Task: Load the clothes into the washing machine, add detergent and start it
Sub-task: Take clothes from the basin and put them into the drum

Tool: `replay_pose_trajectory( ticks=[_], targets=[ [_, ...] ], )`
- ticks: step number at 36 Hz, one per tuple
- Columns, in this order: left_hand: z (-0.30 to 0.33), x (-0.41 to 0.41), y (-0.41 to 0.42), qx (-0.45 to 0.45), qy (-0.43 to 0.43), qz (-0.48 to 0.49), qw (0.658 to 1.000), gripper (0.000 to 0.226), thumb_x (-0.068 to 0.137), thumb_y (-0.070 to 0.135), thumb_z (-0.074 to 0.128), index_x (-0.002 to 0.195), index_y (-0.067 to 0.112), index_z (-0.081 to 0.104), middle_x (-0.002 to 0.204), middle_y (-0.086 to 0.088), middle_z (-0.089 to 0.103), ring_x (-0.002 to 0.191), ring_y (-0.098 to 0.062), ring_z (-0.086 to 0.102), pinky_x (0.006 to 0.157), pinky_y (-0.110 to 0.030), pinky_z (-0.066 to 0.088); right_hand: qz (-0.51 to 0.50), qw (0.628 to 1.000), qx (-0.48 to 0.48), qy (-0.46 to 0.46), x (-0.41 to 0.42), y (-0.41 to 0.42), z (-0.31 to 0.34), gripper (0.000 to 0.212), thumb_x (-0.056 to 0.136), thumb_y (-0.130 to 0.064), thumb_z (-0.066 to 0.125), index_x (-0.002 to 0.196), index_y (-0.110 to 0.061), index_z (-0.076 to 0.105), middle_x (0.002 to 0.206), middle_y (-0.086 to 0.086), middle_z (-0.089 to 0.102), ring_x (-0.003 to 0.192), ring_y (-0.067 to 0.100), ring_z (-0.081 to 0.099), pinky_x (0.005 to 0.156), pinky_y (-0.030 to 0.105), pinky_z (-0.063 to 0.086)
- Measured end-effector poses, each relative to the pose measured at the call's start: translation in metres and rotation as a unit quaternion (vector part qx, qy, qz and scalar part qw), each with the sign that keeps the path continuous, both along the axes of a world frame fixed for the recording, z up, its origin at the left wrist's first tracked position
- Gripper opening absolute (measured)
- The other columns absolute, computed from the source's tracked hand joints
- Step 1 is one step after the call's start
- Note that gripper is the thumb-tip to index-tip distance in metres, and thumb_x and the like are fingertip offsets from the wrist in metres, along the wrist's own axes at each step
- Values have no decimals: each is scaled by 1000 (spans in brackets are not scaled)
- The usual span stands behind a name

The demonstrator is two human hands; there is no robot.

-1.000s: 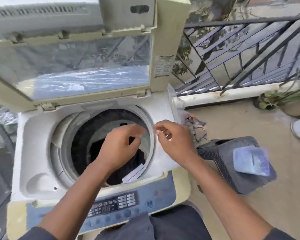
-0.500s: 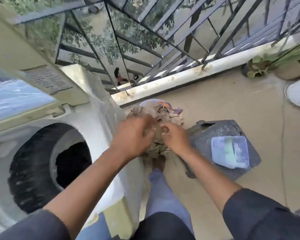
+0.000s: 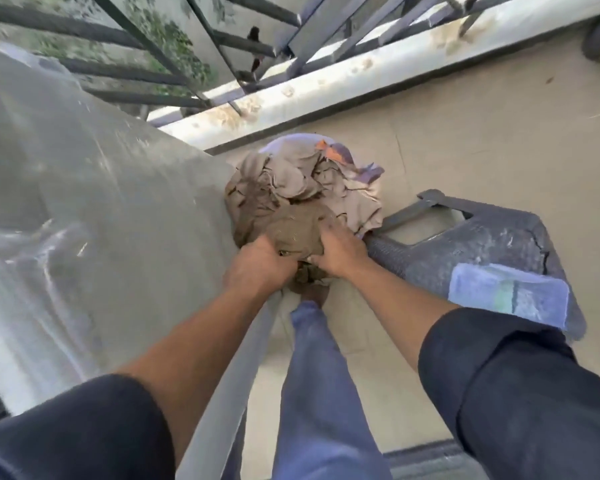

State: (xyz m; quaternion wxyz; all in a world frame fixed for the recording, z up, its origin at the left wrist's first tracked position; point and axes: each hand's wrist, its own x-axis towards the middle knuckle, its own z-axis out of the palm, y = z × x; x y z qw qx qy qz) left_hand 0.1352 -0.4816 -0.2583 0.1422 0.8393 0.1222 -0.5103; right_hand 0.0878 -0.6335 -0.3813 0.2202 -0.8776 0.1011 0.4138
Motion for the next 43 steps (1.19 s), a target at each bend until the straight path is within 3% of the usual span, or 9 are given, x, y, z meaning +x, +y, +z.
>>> replay_pose_trajectory(
  ticks=[3,10,13,23,27,32,36,40,43],
  targets=[
    [-30,-6,6,-2,5,67,998,74,63,63,59,126,28,72,122,-9,76,113,-36,71,100,-47,60,4,1000,1,31,-2,9,-21,92,81,-53,78,152,-18,31,147,17,48,128,42,55,100,51,51],
    [-32,-18,-1,10,15,181,983,59,71,38,66,120,3,70,119,-19,73,112,-39,68,101,-47,59,-85,996,-17,-7,12,8,-27,9,92,-21,65,99,-22,70,105,7,70,102,33,68,82,39,57],
    [-28,-26,-1,26,10,162,986,40,87,27,70,121,5,67,120,-17,69,111,-38,66,97,-42,59,-119,993,9,12,20,1,-10,9,90,-24,68,94,-24,76,105,1,75,102,29,69,86,38,58],
    [34,-14,-5,-27,10,67,997,57,73,36,83,121,11,65,117,-13,72,107,-33,71,90,-42,63,-144,976,163,-9,31,2,112,7,78,-25,79,72,-24,77,79,-18,71,94,15,66,91,37,56],
    [63,-5,1,-44,20,49,998,97,67,38,96,146,10,46,141,-15,60,128,-35,63,104,-44,57,-257,918,300,-5,27,0,163,18,82,-11,80,71,-24,73,77,-16,71,87,9,66,94,36,54],
    [98,-3,14,-123,-7,5,992,164,25,62,96,165,19,22,158,-6,51,144,-28,53,118,-43,47,-309,853,421,-20,23,-9,230,21,92,1,69,82,-17,66,78,-11,63,79,4,58,80,22,44],
    [146,-4,19,-143,-98,-27,985,90,76,34,93,153,23,47,141,-5,64,133,-29,60,105,-31,49,-325,825,461,-33,15,-9,274,18,97,-1,63,86,-15,64,78,-8,61,76,6,57,72,24,43],
    [182,-5,34,-202,-165,4,965,17,92,21,78,108,22,71,107,-4,77,108,-27,72,93,-32,57,-380,776,497,-82,6,-9,314,15,104,-11,55,96,-11,68,99,7,70,89,18,67,74,29,54],
    [211,-5,49,-312,-148,109,932,8,97,19,78,100,26,75,93,6,79,98,-19,75,90,-42,64,-489,717,470,-162,-2,-11,328,19,106,-15,50,103,-10,68,99,13,74,86,24,72,68,31,59]
  ],
)
